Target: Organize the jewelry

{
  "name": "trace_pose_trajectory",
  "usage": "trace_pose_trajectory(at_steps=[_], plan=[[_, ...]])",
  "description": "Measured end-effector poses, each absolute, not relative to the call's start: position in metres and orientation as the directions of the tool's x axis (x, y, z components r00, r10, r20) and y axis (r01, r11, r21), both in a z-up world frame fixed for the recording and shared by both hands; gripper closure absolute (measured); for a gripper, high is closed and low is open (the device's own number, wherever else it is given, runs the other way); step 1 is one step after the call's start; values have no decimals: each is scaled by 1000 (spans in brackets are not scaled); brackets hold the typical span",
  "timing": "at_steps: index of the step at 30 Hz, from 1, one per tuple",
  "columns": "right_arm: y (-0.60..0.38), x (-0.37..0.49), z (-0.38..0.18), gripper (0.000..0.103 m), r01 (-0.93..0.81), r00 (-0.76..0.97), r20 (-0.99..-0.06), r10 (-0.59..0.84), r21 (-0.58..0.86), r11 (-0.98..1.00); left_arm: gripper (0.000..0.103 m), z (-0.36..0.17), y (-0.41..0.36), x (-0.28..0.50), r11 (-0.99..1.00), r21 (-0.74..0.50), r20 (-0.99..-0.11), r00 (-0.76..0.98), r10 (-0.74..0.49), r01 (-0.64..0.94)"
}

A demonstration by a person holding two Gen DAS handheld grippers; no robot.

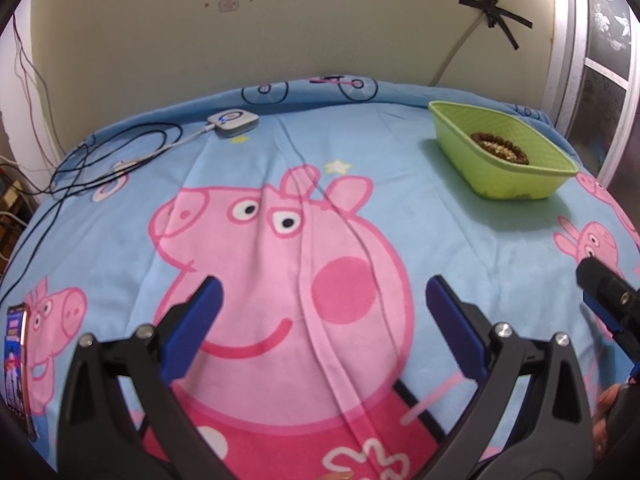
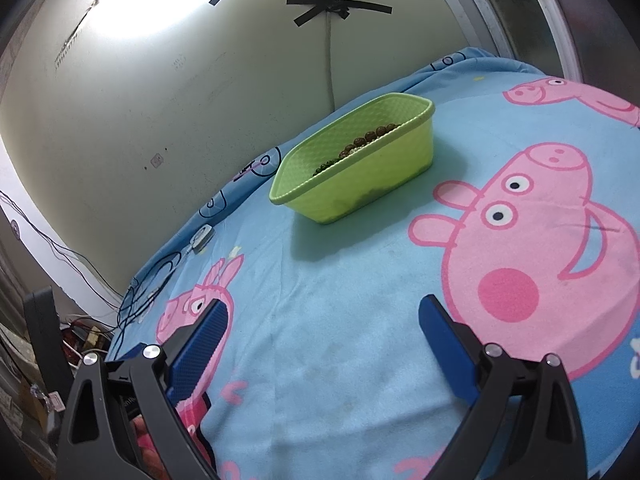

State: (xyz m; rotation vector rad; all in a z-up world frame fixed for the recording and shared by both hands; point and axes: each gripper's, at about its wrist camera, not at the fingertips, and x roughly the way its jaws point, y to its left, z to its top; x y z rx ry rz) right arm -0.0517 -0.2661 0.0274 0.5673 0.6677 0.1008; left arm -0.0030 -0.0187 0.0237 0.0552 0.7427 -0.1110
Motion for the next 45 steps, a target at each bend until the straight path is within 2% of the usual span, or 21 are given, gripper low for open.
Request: trace_pose_trajectory(at_steps=[13, 24, 35, 45], plan=[[-277, -96, 67, 24, 131, 787, -584, 196, 469, 873, 6, 60, -50, -39, 976, -57, -670, 717, -194, 211], [-273, -108, 63, 24, 122, 774, -598, 209, 465, 877, 6, 72, -52, -59, 981, -6, -630, 761, -154, 194], [-271, -107, 61, 24, 114, 770, -595, 230, 483, 868, 6, 51, -48, -74, 989, -2, -686, 719, -109, 148], [-281, -111, 64, 24, 128, 791, -573, 214, 497, 858, 6, 42, -46, -89, 985, -24, -729, 672, -133, 169]])
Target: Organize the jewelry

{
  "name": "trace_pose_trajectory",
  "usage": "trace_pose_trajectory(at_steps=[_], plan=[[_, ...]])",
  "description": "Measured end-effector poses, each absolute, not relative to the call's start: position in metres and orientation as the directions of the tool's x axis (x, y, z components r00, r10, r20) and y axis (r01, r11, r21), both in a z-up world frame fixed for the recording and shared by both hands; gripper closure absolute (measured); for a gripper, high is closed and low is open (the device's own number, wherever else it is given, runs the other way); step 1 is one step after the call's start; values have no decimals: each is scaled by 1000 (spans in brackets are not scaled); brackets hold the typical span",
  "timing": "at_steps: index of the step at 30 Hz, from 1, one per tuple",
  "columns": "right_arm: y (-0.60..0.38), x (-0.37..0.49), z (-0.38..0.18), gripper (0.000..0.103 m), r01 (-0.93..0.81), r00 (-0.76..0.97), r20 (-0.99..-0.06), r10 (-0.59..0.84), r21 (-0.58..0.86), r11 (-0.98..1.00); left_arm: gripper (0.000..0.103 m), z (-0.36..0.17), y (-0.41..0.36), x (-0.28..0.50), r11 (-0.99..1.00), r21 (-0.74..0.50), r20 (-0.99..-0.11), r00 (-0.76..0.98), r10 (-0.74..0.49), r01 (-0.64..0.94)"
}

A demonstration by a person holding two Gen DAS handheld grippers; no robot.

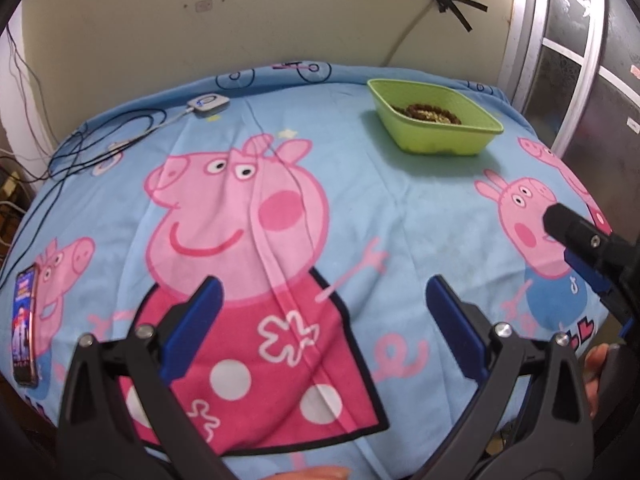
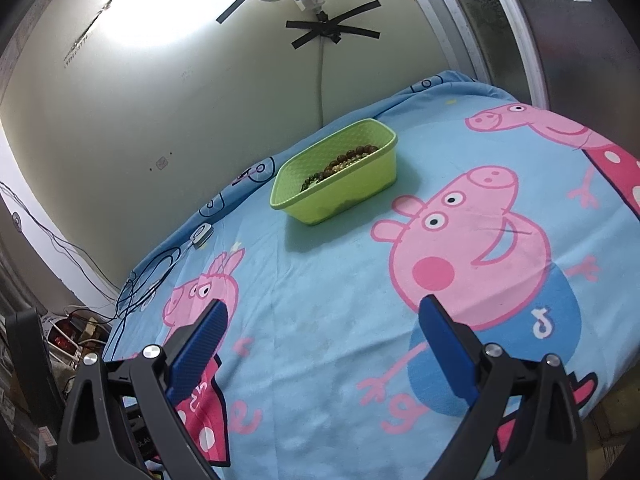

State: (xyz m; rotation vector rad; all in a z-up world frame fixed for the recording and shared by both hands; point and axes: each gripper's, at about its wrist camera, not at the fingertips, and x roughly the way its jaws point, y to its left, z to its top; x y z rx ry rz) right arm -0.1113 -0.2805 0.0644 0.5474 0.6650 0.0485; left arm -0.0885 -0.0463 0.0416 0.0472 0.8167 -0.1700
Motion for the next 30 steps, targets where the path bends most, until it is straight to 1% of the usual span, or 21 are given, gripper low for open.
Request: trace_pose_trajectory(at_steps=[7, 12, 18, 23, 30], plan=[[-277, -109, 58, 24, 128, 774, -589, 230, 502, 855, 6, 42, -45, -87, 986, -25, -730, 671, -130, 164], [-275, -109, 58, 24, 127, 775, -588, 231, 503, 855, 6, 39, -47, -85, 979, -47, -747, 644, -166, 198], [-275, -108, 57, 24, 131, 773, -590, 232, 507, 852, 6, 39, -46, -86, 979, -56, -746, 643, -171, 196], [-275, -109, 58, 24, 128, 777, -586, 229, 504, 854, 6, 38, -47, -85, 975, -73, -764, 617, -189, 208], [-275, -106, 55, 24, 127, 772, -592, 233, 502, 855, 6, 39, -50, -82, 980, -28, -758, 635, -148, 196]])
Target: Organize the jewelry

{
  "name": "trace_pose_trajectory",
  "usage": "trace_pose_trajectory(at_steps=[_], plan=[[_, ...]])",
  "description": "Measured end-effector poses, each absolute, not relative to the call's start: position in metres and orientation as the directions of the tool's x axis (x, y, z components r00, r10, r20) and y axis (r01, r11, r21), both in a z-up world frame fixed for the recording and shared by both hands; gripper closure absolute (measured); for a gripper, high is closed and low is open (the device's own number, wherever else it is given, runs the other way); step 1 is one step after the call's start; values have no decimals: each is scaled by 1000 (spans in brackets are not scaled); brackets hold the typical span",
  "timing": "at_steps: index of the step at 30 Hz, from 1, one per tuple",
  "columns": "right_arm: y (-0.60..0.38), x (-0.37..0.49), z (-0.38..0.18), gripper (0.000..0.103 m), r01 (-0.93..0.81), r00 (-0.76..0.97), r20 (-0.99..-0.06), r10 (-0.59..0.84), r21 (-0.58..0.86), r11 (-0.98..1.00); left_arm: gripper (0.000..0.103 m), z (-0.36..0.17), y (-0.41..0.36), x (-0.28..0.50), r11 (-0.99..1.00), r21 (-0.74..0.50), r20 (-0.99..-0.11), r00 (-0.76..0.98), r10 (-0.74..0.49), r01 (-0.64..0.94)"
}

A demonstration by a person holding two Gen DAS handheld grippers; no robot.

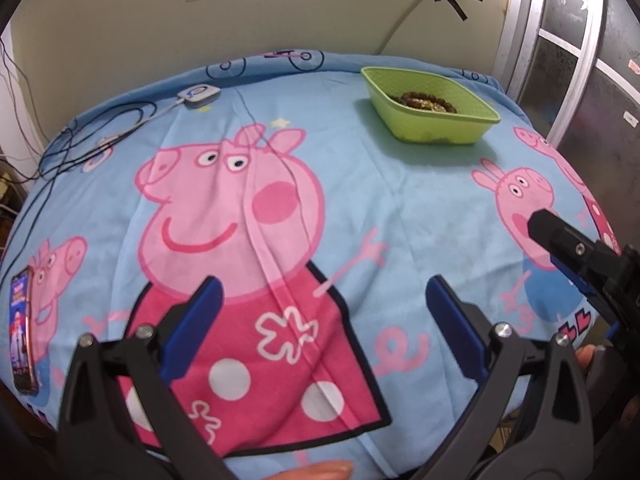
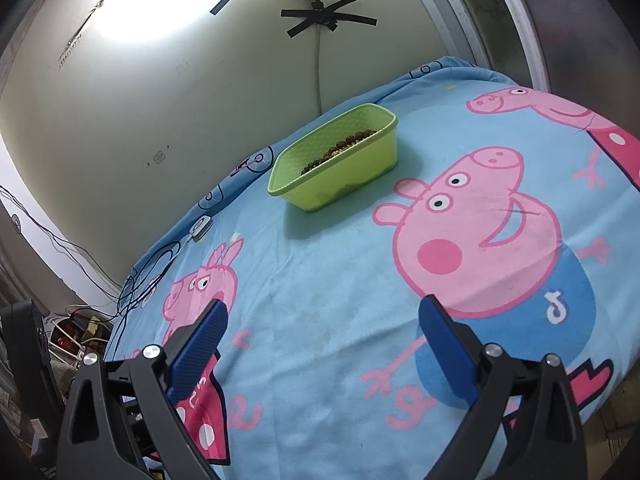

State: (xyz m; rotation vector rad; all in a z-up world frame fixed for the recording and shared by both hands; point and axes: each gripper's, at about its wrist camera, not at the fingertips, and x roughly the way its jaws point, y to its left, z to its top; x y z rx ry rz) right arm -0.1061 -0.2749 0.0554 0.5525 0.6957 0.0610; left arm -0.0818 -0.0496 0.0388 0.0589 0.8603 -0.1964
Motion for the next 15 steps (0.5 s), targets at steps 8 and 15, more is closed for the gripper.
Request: trace_pose_trajectory(at_steps=[8, 15], plan=[[-272, -104, 57, 24, 108, 772, -586, 248, 505, 856, 6, 41, -47, -75, 985, 5, -750, 652, -111, 174], [-264, -104, 64, 24, 79, 777, -575, 258, 496, 865, 6, 42, -43, -70, 988, 16, -747, 659, -89, 153]])
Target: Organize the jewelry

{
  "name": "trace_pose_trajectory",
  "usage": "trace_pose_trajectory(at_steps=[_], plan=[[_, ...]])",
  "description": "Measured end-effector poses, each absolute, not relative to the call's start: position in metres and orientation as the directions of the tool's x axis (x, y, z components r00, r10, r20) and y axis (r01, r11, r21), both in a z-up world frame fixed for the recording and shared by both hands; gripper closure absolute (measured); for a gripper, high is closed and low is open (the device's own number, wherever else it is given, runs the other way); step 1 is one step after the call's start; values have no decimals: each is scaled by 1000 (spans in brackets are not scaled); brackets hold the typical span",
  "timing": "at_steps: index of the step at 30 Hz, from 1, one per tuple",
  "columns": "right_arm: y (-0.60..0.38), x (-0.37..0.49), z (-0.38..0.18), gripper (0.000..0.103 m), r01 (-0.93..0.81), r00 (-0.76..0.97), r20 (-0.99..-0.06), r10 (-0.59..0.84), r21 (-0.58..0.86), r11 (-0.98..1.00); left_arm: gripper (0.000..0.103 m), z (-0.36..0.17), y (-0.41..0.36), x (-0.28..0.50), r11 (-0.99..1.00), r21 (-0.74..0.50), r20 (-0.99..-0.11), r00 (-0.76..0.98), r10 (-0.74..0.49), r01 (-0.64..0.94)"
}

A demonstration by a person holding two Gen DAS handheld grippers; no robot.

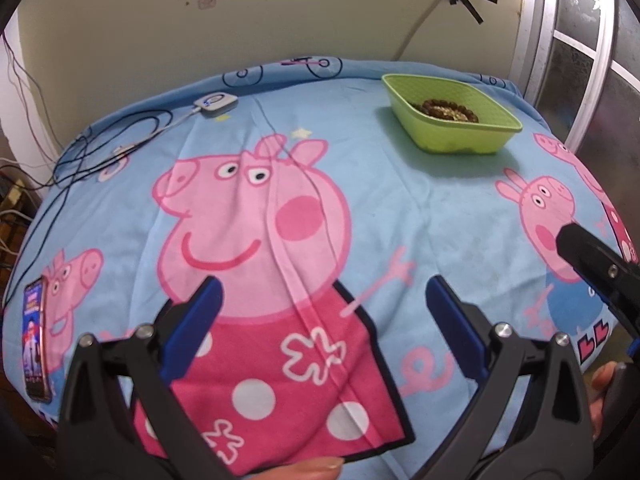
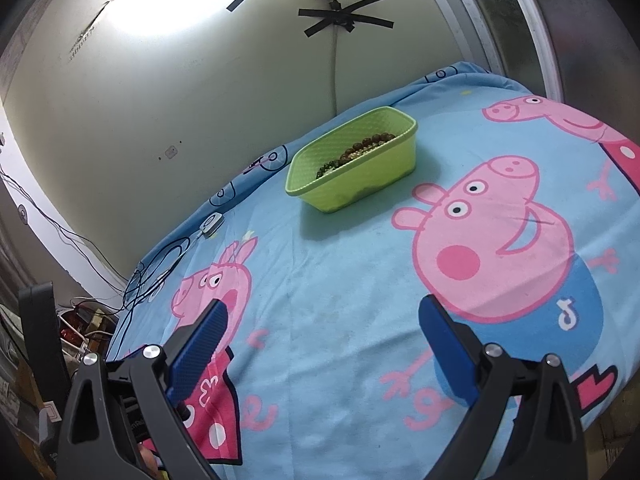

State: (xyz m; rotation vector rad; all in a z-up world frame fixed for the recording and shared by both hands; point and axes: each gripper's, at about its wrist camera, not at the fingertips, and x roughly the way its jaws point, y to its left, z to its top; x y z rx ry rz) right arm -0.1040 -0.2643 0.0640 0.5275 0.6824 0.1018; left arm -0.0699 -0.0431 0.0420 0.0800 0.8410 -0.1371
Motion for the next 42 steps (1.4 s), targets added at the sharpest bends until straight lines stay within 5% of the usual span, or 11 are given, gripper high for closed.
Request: trace_pose_trajectory(at_steps=[42], plan=[[-259, -105, 68, 24, 59, 782, -565, 265, 489, 870, 6, 32, -43, -64, 988, 34, -764, 642, -69, 148]])
